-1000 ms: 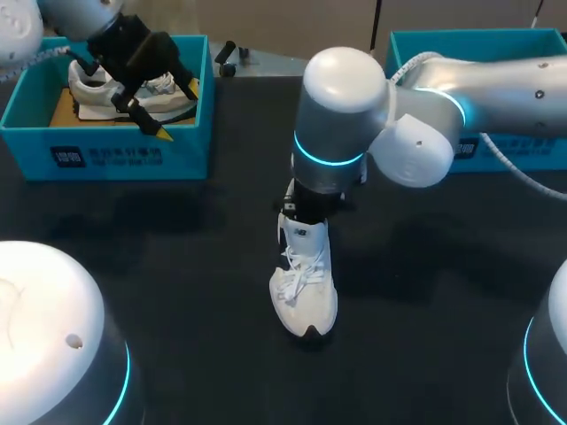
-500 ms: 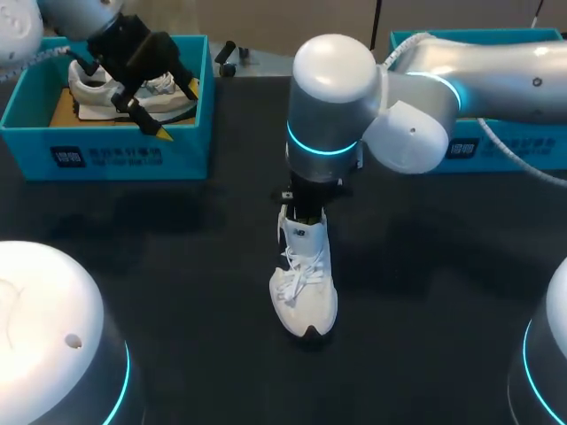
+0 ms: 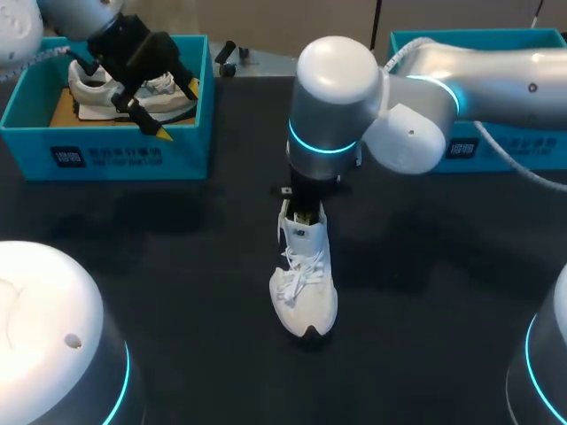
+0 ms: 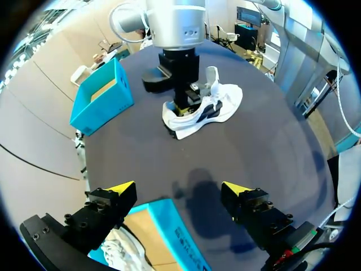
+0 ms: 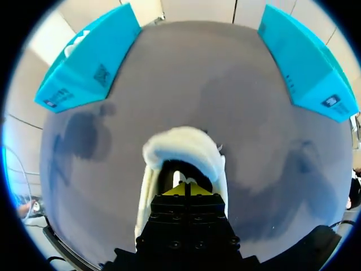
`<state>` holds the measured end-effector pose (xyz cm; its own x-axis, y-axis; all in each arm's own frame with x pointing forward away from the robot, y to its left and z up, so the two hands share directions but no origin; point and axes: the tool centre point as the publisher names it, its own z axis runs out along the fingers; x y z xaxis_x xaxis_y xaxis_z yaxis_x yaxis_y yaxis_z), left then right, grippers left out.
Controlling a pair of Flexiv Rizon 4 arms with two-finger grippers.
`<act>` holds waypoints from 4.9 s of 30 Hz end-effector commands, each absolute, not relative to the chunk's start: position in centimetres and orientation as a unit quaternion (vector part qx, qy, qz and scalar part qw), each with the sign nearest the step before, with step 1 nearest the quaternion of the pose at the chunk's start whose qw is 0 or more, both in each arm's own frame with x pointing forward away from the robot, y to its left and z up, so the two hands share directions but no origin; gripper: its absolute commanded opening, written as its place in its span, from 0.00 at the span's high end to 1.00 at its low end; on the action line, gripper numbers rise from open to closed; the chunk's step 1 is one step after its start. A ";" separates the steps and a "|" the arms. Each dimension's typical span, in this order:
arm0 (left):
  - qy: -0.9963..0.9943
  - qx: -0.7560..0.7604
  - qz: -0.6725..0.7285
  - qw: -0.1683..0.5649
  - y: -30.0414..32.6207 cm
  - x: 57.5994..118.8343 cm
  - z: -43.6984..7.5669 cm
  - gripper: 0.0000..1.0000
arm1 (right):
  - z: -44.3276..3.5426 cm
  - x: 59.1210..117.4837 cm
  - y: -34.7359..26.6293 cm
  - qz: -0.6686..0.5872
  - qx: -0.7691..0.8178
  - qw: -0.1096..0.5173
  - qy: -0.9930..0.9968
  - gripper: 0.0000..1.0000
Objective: Take the shoe out of the shoebox, open the shoe tongue, remove and reinsert the insole, then place the shoe into the shoebox
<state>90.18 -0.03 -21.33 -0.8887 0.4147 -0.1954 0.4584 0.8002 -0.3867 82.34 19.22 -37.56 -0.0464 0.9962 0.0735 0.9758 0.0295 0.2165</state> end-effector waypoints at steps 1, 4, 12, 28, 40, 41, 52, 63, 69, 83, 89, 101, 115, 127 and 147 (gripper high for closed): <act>0.948 0.231 -0.215 0.050 0.0 90.2 -21.3 0.00 | -37.9 83.1 19.9 0.125 0.679 0.064 0.721 1.00; 0.948 0.231 -0.215 0.050 0.0 90.2 -21.3 0.00 | -38.6 83.9 20.3 0.129 0.675 0.077 0.722 1.00; 0.948 0.231 -0.215 0.050 0.0 90.2 -21.3 0.00 | -40.2 84.1 20.0 0.119 0.676 0.075 0.723 1.00; 0.948 0.231 -0.215 0.050 0.0 90.2 -21.3 0.00 | -38.4 82.0 19.8 0.071 0.675 0.059 0.732 1.00; 0.948 0.231 -0.215 0.050 0.0 90.2 -21.3 0.00 | -34.7 80.0 19.2 0.000 0.688 0.001 0.726 1.00; 0.948 0.231 -0.215 0.050 0.0 90.2 -21.3 0.00 | -34.3 79.6 19.3 -0.007 0.691 -0.011 0.723 1.00; 0.948 0.231 -0.215 0.050 0.0 90.2 -21.3 0.00 | -33.8 77.2 20.0 -0.054 0.707 -0.060 0.703 1.00; 0.948 0.231 -0.215 0.050 0.0 90.2 -21.3 0.00 | -34.0 76.0 19.7 -0.067 0.718 -0.079 0.688 0.00; 0.948 0.231 -0.215 0.050 0.0 90.2 -21.3 0.00 | -34.5 76.2 19.5 -0.071 0.720 -0.084 0.685 0.00; 0.948 0.231 -0.215 0.050 0.0 90.2 -21.3 0.00 | -35.4 75.6 18.9 -0.083 0.720 -0.105 0.681 0.00; 0.948 0.231 -0.215 0.050 0.0 90.2 -21.3 0.00 | -34.7 74.8 19.0 -0.088 0.723 -0.106 0.677 0.00; 0.948 0.231 -0.215 0.050 0.0 90.2 -21.3 0.00 | -33.5 73.8 19.1 -0.092 0.728 -0.103 0.671 0.00; 0.948 0.231 -0.215 0.050 0.0 90.2 -21.3 0.00 | -32.7 71.1 19.4 -0.096 0.744 -0.119 0.650 0.00; 0.948 0.231 -0.215 0.050 0.0 90.2 -21.3 0.00 | -31.1 69.4 20.0 -0.099 0.755 -0.120 0.637 0.00; 0.948 0.231 -0.215 0.050 0.0 90.2 -21.3 0.00 | -30.3 69.5 20.0 -0.109 0.748 -0.127 0.642 0.57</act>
